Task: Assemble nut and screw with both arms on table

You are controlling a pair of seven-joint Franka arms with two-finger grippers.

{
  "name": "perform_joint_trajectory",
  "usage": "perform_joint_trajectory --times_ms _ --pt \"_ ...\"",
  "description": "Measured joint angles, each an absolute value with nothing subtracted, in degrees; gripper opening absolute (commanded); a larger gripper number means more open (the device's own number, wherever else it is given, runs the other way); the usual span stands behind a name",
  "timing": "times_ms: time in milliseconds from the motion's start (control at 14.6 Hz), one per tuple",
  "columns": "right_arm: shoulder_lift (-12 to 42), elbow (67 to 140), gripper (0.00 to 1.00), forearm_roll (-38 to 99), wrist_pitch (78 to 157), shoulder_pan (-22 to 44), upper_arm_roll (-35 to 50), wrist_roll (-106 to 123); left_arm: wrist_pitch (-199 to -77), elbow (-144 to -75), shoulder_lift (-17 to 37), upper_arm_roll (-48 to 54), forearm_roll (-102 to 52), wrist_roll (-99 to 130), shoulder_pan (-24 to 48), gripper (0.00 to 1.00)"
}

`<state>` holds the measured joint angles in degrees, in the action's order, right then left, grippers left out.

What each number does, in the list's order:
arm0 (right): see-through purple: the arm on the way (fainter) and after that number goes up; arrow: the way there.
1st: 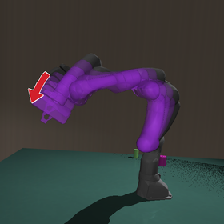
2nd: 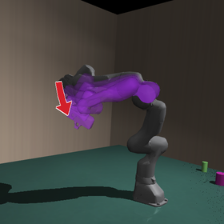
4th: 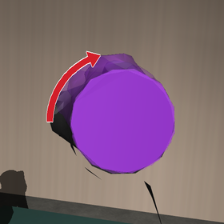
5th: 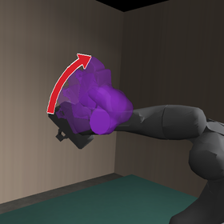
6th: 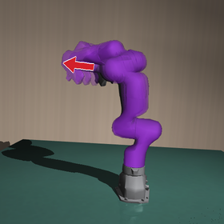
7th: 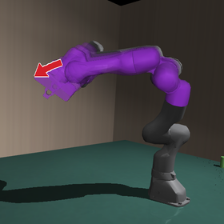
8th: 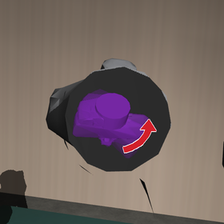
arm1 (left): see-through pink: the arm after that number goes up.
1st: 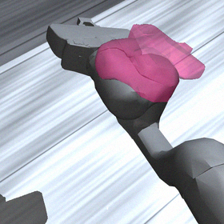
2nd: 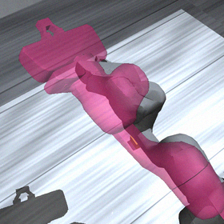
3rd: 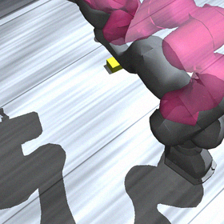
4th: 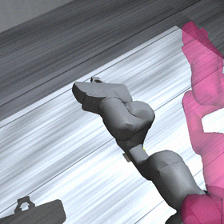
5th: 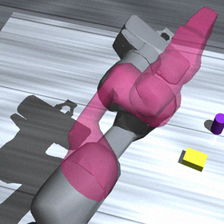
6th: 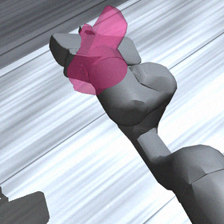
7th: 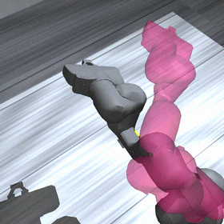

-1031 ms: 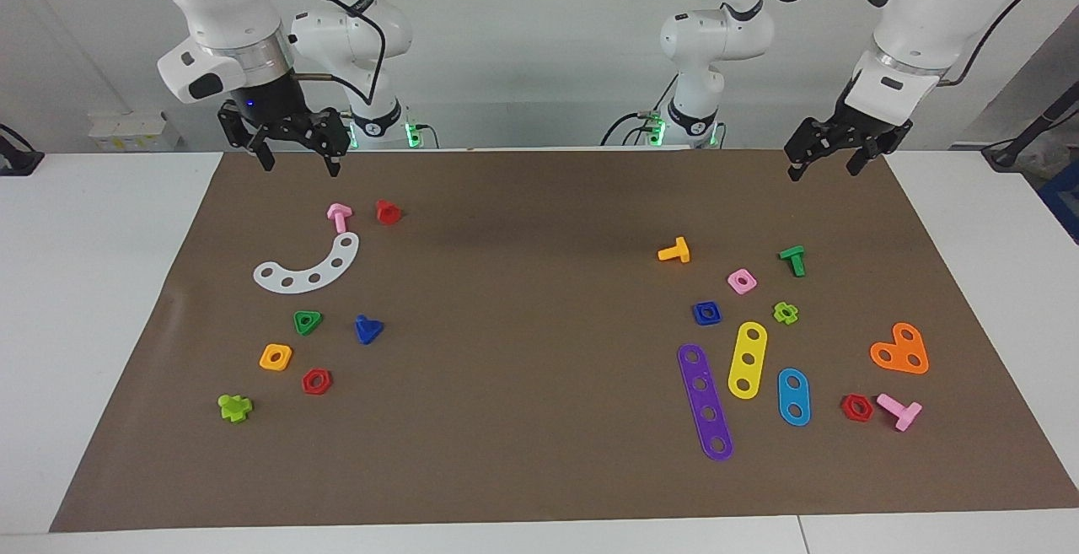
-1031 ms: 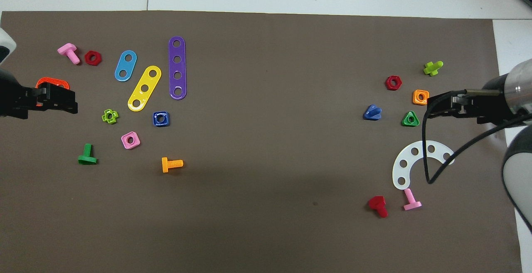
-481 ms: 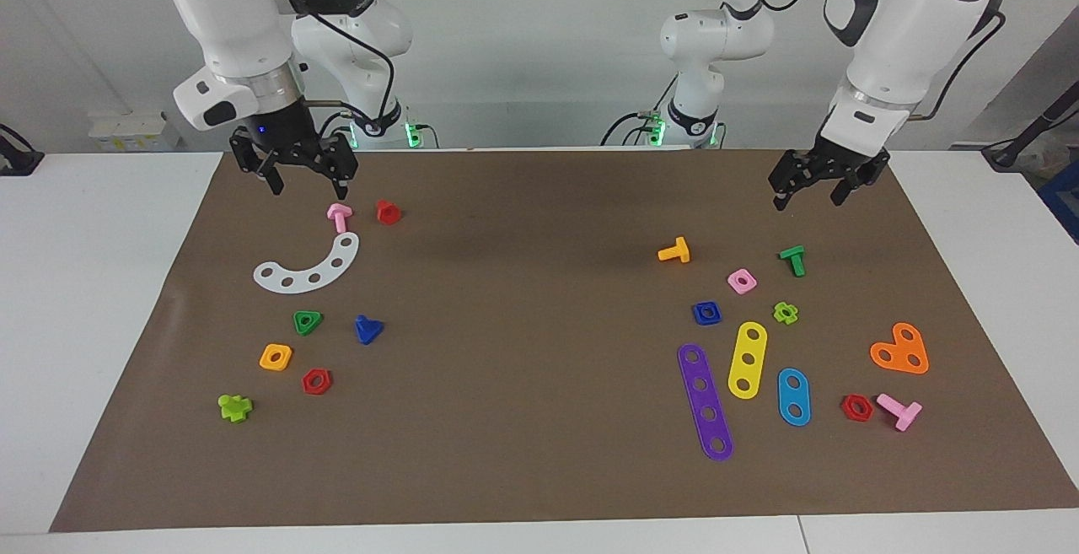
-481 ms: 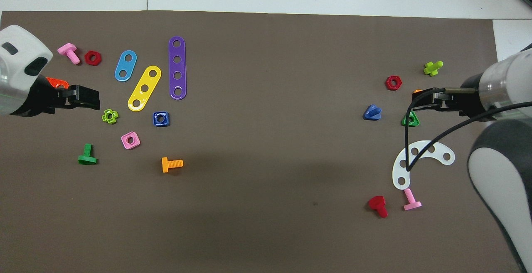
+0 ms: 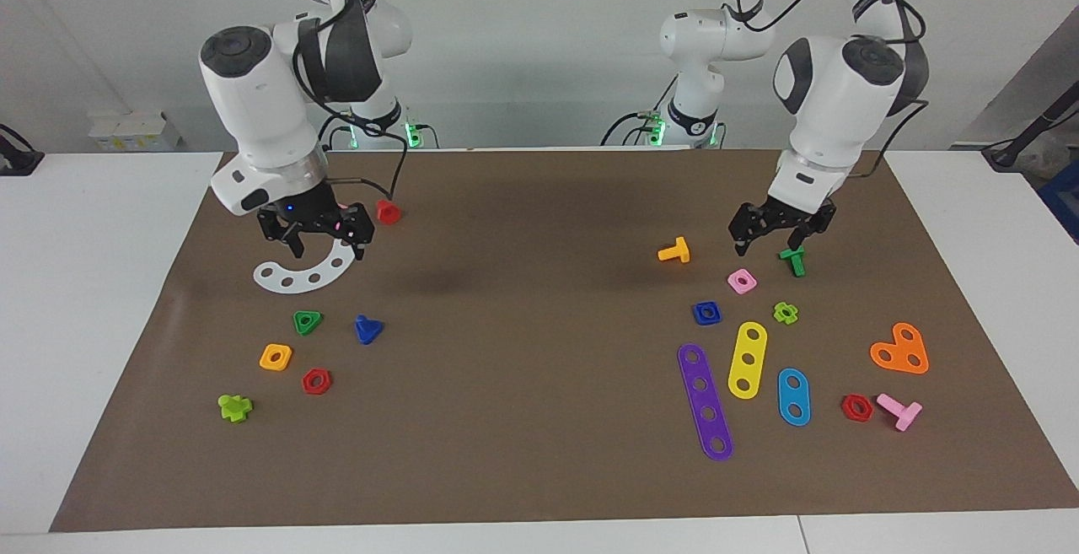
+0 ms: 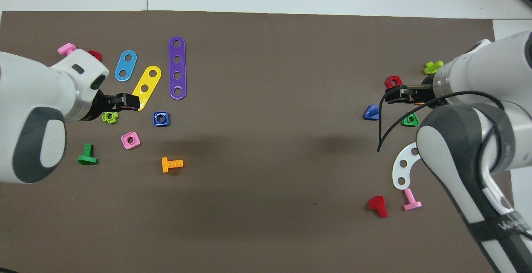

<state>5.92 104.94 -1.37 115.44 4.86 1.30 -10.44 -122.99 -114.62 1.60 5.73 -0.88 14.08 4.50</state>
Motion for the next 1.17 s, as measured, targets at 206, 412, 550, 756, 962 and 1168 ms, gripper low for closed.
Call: perform_joint_trajectory --times_ms 206,412,550,756,962,1168 --pt "11.07 105.61 0.99 -1.37 121.88 4.86 1.17 -10.29 -130.8 -119.52 4.05 5.75 -0.88 16.29 5.5 1.0" --pt "14.61 106.98 0.97 -1.37 127.47 4.86 1.09 -10.29 -133.82 -121.53 5.5 5.73 -0.88 16.84 5.59 0.99" --pt "16.29 109.73 0.87 -1.36 133.42 4.86 1.08 -10.28 -136.82 -121.94 7.37 5.78 -0.88 17.48 6.02 0.99" --pt "17.62 114.6 0.86 -1.36 140.69 4.86 1.03 -10.28 -140.8 -122.02 11.2 5.77 -0.88 17.95 6.96 0.94" --pt "17.67 117.83 0.84 -1.36 143.55 4.85 0.98 -10.28 -142.52 -122.02 14.11 5.76 -0.88 17.97 7.23 0.81" --pt "17.63 118.92 0.77 -1.36 143.74 4.85 0.99 -10.28 -143.1 -122.02 14.95 5.73 -0.88 17.96 7.23 0.69"
